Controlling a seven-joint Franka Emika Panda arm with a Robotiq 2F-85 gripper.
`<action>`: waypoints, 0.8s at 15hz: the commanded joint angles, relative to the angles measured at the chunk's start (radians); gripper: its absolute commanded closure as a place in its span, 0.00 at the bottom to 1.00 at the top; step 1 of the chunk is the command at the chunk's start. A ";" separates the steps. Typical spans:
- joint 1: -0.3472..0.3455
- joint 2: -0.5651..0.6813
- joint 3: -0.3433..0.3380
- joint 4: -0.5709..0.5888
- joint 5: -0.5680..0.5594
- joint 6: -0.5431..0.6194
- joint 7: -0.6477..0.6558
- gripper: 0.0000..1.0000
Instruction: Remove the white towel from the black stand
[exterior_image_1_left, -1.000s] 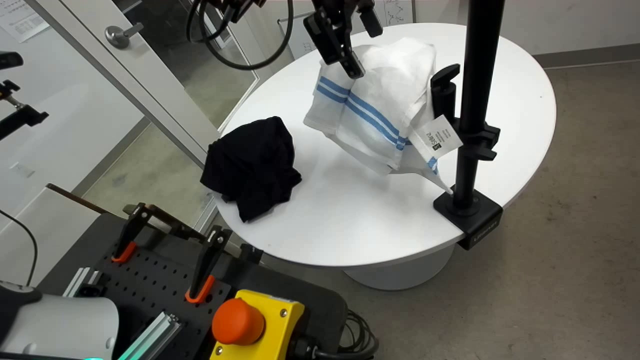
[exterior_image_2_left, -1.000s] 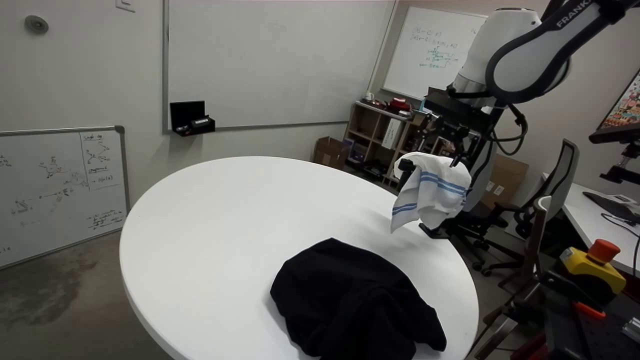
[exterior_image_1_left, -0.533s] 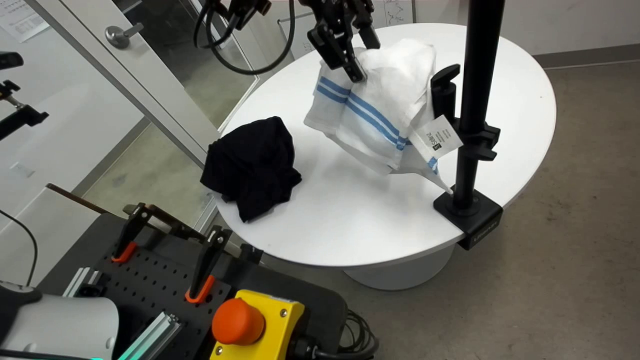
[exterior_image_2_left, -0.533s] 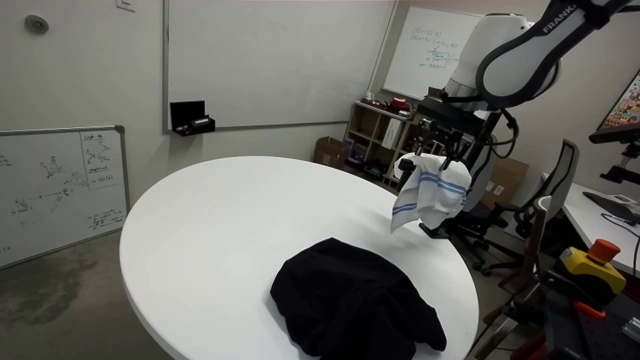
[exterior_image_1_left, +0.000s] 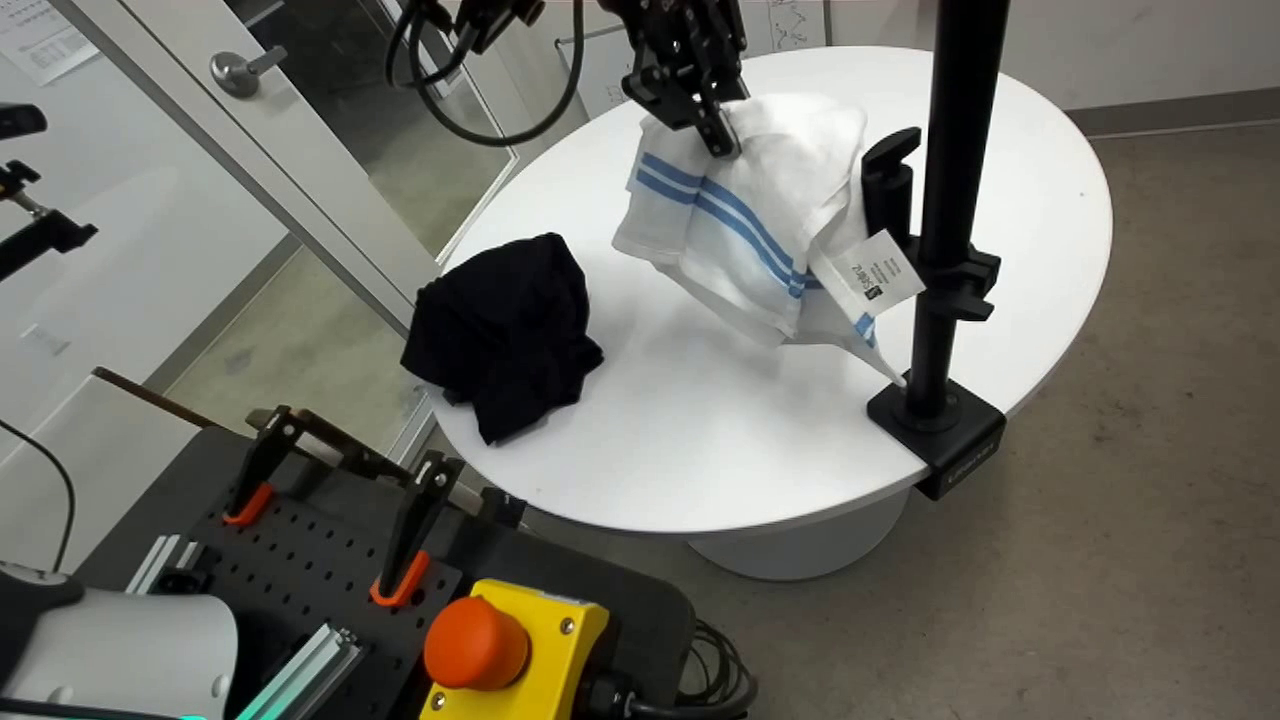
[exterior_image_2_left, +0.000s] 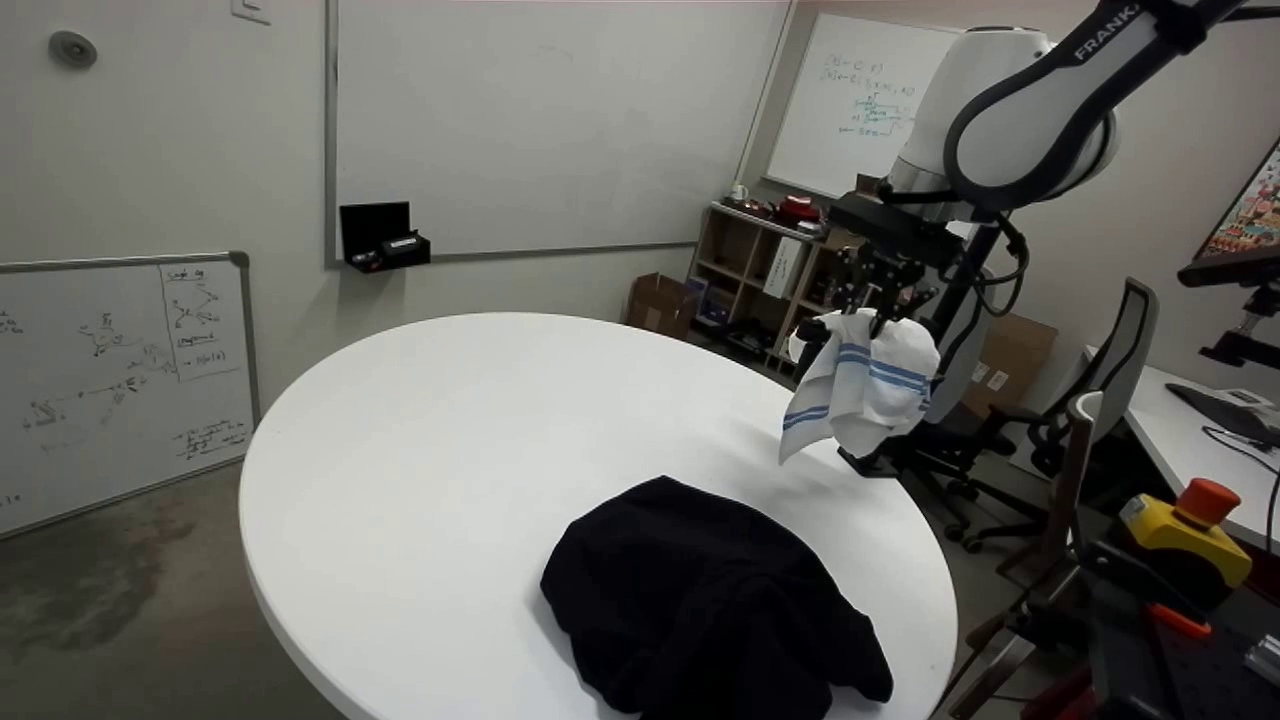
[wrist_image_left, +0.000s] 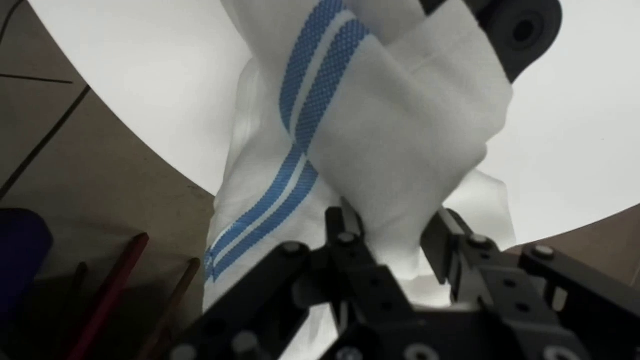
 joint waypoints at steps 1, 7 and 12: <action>0.024 0.014 -0.014 0.023 0.017 -0.003 0.005 0.91; 0.020 -0.013 -0.001 0.014 0.045 -0.002 -0.004 0.91; 0.016 -0.072 0.010 -0.012 0.076 -0.006 -0.018 0.91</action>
